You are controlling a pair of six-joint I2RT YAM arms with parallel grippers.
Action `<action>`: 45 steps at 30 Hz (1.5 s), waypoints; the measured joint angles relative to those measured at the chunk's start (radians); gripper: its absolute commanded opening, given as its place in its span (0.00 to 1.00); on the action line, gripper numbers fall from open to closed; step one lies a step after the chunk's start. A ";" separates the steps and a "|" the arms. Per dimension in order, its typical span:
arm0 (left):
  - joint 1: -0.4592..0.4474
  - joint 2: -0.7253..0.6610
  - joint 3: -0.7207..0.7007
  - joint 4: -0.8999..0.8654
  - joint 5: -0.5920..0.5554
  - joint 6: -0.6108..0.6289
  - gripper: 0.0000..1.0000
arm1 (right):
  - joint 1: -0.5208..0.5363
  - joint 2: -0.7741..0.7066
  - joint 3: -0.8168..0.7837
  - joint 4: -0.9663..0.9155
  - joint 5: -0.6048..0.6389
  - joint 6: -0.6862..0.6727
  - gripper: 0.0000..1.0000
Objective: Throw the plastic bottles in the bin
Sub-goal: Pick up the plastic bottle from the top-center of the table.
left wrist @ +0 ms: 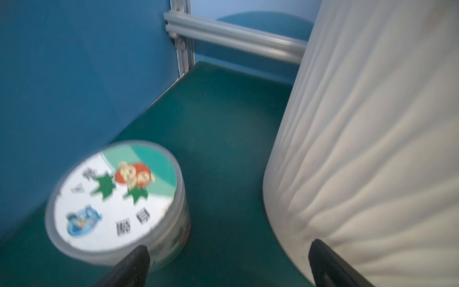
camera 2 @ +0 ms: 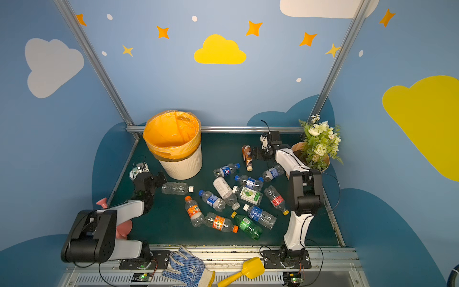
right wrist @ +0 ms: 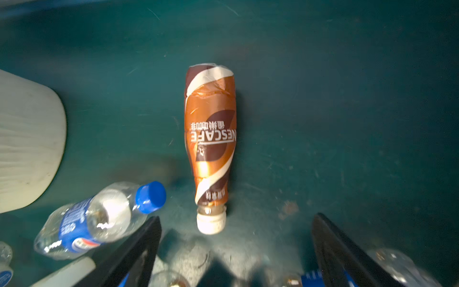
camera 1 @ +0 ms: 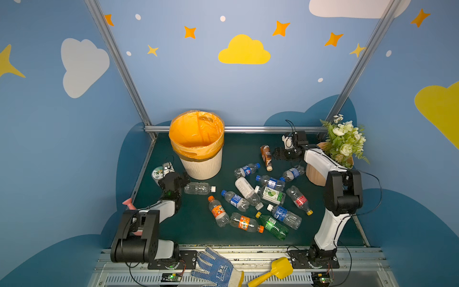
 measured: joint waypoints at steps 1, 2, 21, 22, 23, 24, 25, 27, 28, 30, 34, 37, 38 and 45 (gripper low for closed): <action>0.001 -0.043 0.019 -0.024 0.000 -0.009 1.00 | 0.003 0.023 0.023 -0.007 0.001 0.005 0.92; 0.001 -0.101 0.027 -0.039 -0.001 -0.022 1.00 | 0.008 0.046 0.047 -0.017 0.000 0.010 0.92; -0.019 -0.806 0.021 -0.634 -0.067 -0.275 1.00 | 0.032 0.401 0.417 -0.139 -0.032 0.010 0.80; -0.021 -0.808 0.023 -0.651 -0.070 -0.278 1.00 | 0.034 0.410 0.428 -0.141 -0.035 0.011 0.79; -0.023 -0.806 0.023 -0.666 -0.072 -0.282 1.00 | 0.035 0.418 0.439 -0.144 -0.040 0.013 0.78; -0.024 -0.803 0.026 -0.682 -0.073 -0.285 1.00 | 0.035 0.425 0.448 -0.145 -0.042 0.014 0.77; -0.026 -0.795 0.031 -0.698 -0.074 -0.287 1.00 | 0.036 0.433 0.458 -0.146 -0.047 0.018 0.76; -0.030 -0.780 0.045 -0.716 -0.076 -0.288 1.00 | 0.039 0.444 0.471 -0.147 -0.058 0.024 0.71; -0.031 -0.771 0.055 -0.723 -0.076 -0.288 1.00 | 0.040 0.448 0.473 -0.145 -0.063 0.030 0.67; -0.032 -0.762 0.069 -0.730 -0.077 -0.288 1.00 | 0.041 0.450 0.473 -0.146 -0.071 0.037 0.58; -0.032 -0.762 0.074 -0.733 -0.085 -0.287 1.00 | 0.040 0.447 0.457 -0.116 -0.104 0.063 0.49; -0.032 -0.767 0.073 -0.732 -0.100 -0.288 1.00 | 0.035 0.427 0.427 -0.093 -0.136 0.085 0.48; -0.032 -0.770 0.072 -0.733 -0.105 -0.290 1.00 | 0.033 0.410 0.406 -0.081 -0.145 0.093 0.48; -0.032 -0.786 0.071 -0.747 -0.136 -0.320 1.00 | 0.014 0.124 0.216 0.041 -0.179 0.163 0.50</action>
